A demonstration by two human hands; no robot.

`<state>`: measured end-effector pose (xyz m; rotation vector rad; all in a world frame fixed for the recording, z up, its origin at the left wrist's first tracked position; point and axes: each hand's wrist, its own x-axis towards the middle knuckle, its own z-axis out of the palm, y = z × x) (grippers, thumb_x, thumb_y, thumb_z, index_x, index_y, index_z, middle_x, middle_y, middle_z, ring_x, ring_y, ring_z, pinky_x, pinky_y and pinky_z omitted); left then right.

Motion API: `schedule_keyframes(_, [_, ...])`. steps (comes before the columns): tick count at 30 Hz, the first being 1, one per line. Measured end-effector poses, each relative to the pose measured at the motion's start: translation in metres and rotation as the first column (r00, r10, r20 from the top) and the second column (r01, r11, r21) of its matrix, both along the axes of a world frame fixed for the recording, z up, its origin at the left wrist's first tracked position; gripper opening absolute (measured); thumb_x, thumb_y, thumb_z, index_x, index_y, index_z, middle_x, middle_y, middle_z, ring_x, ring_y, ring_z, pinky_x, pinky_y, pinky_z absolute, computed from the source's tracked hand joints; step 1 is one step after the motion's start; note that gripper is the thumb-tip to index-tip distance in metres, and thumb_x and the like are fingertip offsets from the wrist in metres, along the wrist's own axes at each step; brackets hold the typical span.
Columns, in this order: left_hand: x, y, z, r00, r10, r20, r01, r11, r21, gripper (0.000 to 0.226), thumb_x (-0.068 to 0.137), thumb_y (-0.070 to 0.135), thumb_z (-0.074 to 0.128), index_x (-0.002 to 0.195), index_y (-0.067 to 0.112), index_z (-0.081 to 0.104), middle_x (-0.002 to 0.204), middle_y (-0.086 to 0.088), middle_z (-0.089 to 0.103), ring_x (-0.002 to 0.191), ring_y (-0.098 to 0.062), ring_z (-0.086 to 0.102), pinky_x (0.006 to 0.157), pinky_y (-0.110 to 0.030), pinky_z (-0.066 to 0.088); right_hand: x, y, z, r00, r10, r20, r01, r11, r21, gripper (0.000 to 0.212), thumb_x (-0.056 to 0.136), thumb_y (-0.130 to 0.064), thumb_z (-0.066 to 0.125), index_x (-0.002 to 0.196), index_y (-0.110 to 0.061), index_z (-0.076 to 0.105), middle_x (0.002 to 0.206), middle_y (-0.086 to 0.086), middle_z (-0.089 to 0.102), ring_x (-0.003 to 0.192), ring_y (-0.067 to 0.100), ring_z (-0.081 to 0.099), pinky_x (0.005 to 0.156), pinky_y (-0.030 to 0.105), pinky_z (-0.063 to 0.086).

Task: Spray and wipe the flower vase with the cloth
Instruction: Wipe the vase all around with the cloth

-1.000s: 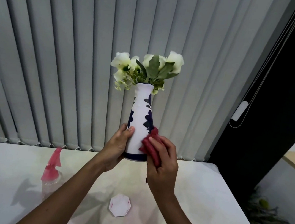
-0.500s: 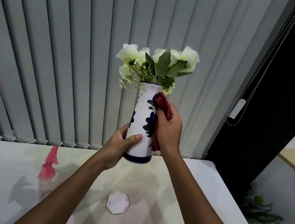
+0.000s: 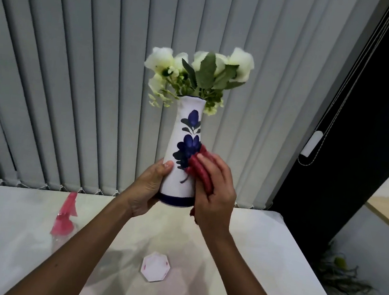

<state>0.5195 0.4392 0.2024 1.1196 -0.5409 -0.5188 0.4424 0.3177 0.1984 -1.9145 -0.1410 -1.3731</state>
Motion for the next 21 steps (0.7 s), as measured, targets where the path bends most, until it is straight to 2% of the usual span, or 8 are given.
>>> schedule_keyframes(2, [-0.002, 0.001, 0.000, 0.996, -0.028, 0.084, 0.023, 0.998, 0.054, 0.101, 0.039, 0.067, 0.083, 0.122, 0.016, 0.058, 0.111, -0.001, 0.072, 0.100, -0.016, 0.068, 0.085, -0.030, 0.057, 0.006, -0.003, 0.016, 1.000, -0.026, 0.015, 0.025, 0.999, 0.027, 0.033, 0.088, -0.007, 0.056, 0.119, -0.012, 0.066, 0.126, 0.010, 0.061, 0.119, 0.010, 0.056, 0.105, 0.022, 0.042])
schedule_keyframes(4, [-0.002, 0.002, 0.000, 0.990, -0.048, 0.134, 0.034, 0.994, 0.102, 0.098, 0.034, 0.068, 0.084, 0.116, 0.019, 0.059, 0.102, 0.005, 0.074, 0.092, -0.011, 0.069, 0.077, -0.027, 0.057, 0.010, -0.006, 0.031, 1.000, -0.017, 0.012, 0.017, 0.999, 0.038, 0.033, 0.088, -0.006, 0.056, 0.119, -0.009, 0.067, 0.125, 0.010, 0.063, 0.118, 0.011, 0.058, 0.104, 0.023, 0.043])
schedule_keyframes(6, [0.000, 0.003, 0.000, 0.985, -0.062, 0.164, 0.036, 0.987, 0.155, 0.094, 0.033, 0.068, 0.084, 0.112, 0.021, 0.060, 0.099, 0.006, 0.075, 0.090, -0.012, 0.069, 0.076, -0.032, 0.055, 0.013, -0.006, 0.044, 1.000, 0.020, -0.010, -0.019, 0.997, 0.068, 0.032, 0.089, -0.005, 0.057, 0.118, -0.010, 0.067, 0.124, 0.006, 0.064, 0.116, 0.010, 0.059, 0.103, 0.025, 0.045])
schedule_keyframes(9, [-0.001, 0.002, -0.001, 0.983, -0.069, 0.169, 0.037, 0.981, 0.190, 0.077, 0.043, 0.058, 0.084, 0.109, 0.023, 0.062, 0.097, 0.005, 0.075, 0.090, -0.016, 0.068, 0.081, -0.038, 0.051, 0.013, -0.004, 0.064, 0.985, 0.157, -0.065, -0.133, 0.951, 0.278, 0.032, 0.092, -0.005, 0.058, 0.113, -0.028, 0.067, 0.113, -0.008, 0.070, 0.108, 0.004, 0.063, 0.093, 0.022, 0.050])
schedule_keyframes(12, [-0.004, -0.002, -0.004, 0.994, -0.010, 0.110, -0.003, 0.992, 0.125, 0.063, 0.053, 0.045, 0.071, 0.112, 0.028, 0.058, 0.100, 0.006, 0.074, 0.091, -0.016, 0.067, 0.078, -0.035, 0.053, 0.014, -0.004, 0.068, 0.959, 0.256, -0.121, -0.179, 0.879, 0.442, 0.027, 0.094, -0.014, 0.059, 0.107, -0.038, 0.064, 0.101, -0.016, 0.071, 0.096, -0.001, 0.066, 0.079, 0.014, 0.050])
schedule_keyframes(16, [-0.003, -0.004, -0.007, 0.996, 0.064, 0.055, -0.067, 0.996, 0.058, 0.070, 0.058, 0.043, 0.071, 0.124, 0.026, 0.052, 0.113, 0.002, 0.068, 0.093, -0.014, 0.067, 0.075, -0.032, 0.055, 0.008, -0.001, 0.045, 0.952, 0.245, -0.182, -0.145, 0.888, 0.436, 0.027, 0.094, -0.014, 0.059, 0.113, -0.033, 0.066, 0.107, -0.012, 0.072, 0.100, 0.001, 0.066, 0.085, 0.018, 0.053])
schedule_keyframes(19, [-0.002, -0.006, -0.005, 0.992, 0.119, 0.034, -0.120, 0.992, 0.043, 0.033, 0.081, 0.028, 0.066, 0.112, 0.031, 0.056, 0.104, 0.005, 0.069, 0.081, -0.007, 0.068, 0.065, -0.029, 0.056, -0.001, 0.001, 0.017, 0.961, 0.220, -0.165, -0.139, 0.906, 0.399, 0.030, 0.093, -0.015, 0.059, 0.118, -0.029, 0.066, 0.118, -0.008, 0.068, 0.112, 0.006, 0.063, 0.098, 0.031, 0.051])
schedule_keyframes(21, [-0.003, -0.008, -0.001, 0.989, 0.151, 0.009, -0.151, 0.988, 0.041, 0.018, 0.092, 0.024, 0.056, 0.108, 0.031, 0.057, 0.098, 0.007, 0.070, 0.075, -0.005, 0.069, 0.059, -0.030, 0.058, -0.007, 0.001, -0.006, 0.983, 0.124, -0.135, -0.080, 0.953, 0.291, 0.033, 0.092, -0.014, 0.060, 0.122, -0.022, 0.065, 0.126, -0.003, 0.063, 0.120, 0.011, 0.058, 0.103, 0.036, 0.047])
